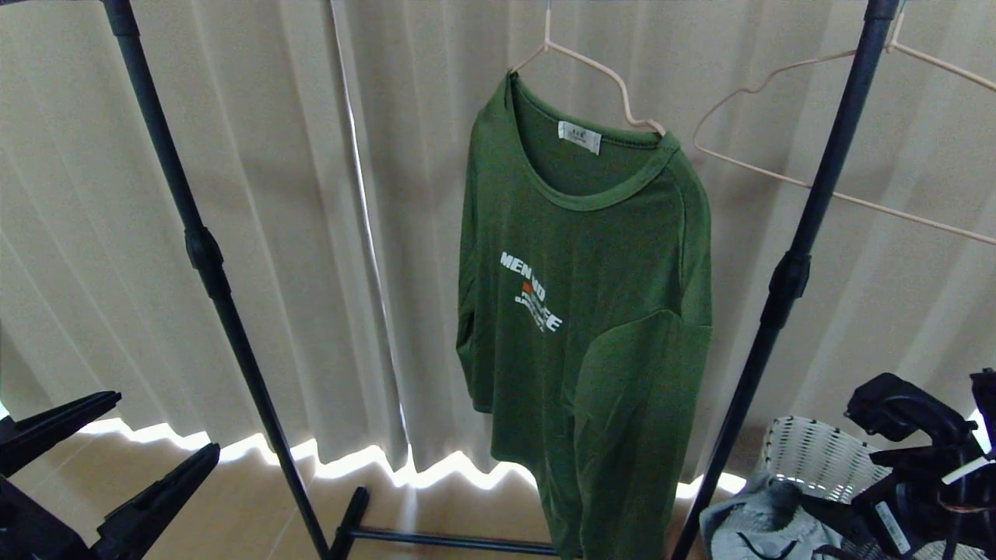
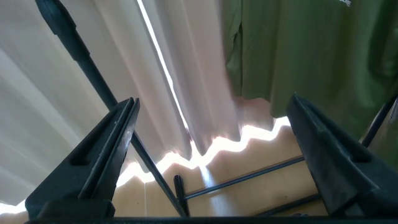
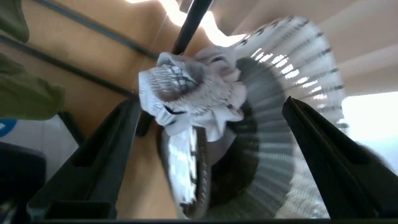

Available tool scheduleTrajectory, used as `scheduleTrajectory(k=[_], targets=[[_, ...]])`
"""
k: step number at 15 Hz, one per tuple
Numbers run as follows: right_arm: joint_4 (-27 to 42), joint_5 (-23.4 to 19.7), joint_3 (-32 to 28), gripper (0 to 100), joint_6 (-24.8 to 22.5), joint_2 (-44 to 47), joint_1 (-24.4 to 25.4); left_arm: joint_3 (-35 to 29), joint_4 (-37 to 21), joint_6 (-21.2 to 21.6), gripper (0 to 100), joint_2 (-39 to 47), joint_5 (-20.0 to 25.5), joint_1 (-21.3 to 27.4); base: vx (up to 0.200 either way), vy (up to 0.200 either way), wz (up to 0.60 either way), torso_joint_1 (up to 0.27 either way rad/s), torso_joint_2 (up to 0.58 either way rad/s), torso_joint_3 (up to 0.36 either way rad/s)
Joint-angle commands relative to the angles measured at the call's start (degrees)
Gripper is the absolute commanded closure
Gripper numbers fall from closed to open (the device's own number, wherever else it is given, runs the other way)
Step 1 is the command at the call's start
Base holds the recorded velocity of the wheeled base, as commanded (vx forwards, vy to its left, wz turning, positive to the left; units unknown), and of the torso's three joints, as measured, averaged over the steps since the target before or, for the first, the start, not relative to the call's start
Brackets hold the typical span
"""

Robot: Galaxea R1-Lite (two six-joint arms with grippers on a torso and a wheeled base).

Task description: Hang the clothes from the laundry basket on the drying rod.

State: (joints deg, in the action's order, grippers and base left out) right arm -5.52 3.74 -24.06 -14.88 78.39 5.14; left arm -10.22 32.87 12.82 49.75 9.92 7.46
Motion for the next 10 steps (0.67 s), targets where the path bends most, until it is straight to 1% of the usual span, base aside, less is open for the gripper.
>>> scheduleTrajectory(k=[1, 2, 3, 4, 5, 6, 8, 10], targets=[[-0.19, 0.56, -1.95, 0, 2.67, 8.19, 1.36, 0.02, 0.01, 0.01, 0, 0.08, 0.01, 0.01, 0.000, 0.000, 0.00, 0.000, 0.00, 0.000], [-0.37, 3.99, -2.57, 0, 4.95, 11.44, 2.94, 0.02, 0.01, 0.01, 0, -0.09, 0.01, 0.01, 0.000, 0.000, 0.00, 0.000, 0.00, 0.000], [-0.45, 7.16, -3.36, 0, 6.10, 13.72, 3.64, 0.02, 0.01, 0.01, 0, -0.09, 0.01, 0.01, 0.000, 0.000, 0.00, 0.000, 0.00, 0.000], [-1.07, 9.44, -4.06, 0, 6.89, 15.22, 4.00, 0.02, 0.01, 0.01, 0, -0.09, 0.01, 0.01, 0.000, 0.000, 0.00, 0.000, 0.00, 0.000], [-1.86, 10.85, -4.41, 0, 6.97, 16.45, 4.00, -0.07, 0.01, 0.01, 0, -0.09, 0.01, 0.01, 0.000, 0.000, 0.00, 0.000, 0.00, 0.000], [-1.95, 11.02, -4.59, 0, 6.89, 16.89, 4.00, 0.02, 0.01, 0.01, 0, -0.09, 0.01, 0.01, 0.000, 0.000, 0.00, 0.000, 0.00, 0.000], [-2.04, 13.13, -6.43, 0, 7.06, 20.84, 3.91, -0.07, 0.01, 0.01, 0, -0.18, 0.01, -0.08, 0.000, 0.000, 0.00, 0.000, 0.00, 0.000], [-2.30, 14.98, -7.22, 0, 7.15, 22.78, 3.82, -0.07, 0.01, 0.01, 0, -0.27, 0.01, -0.17, 0.000, 0.000, 0.00, 0.000, 0.00, 0.000]])
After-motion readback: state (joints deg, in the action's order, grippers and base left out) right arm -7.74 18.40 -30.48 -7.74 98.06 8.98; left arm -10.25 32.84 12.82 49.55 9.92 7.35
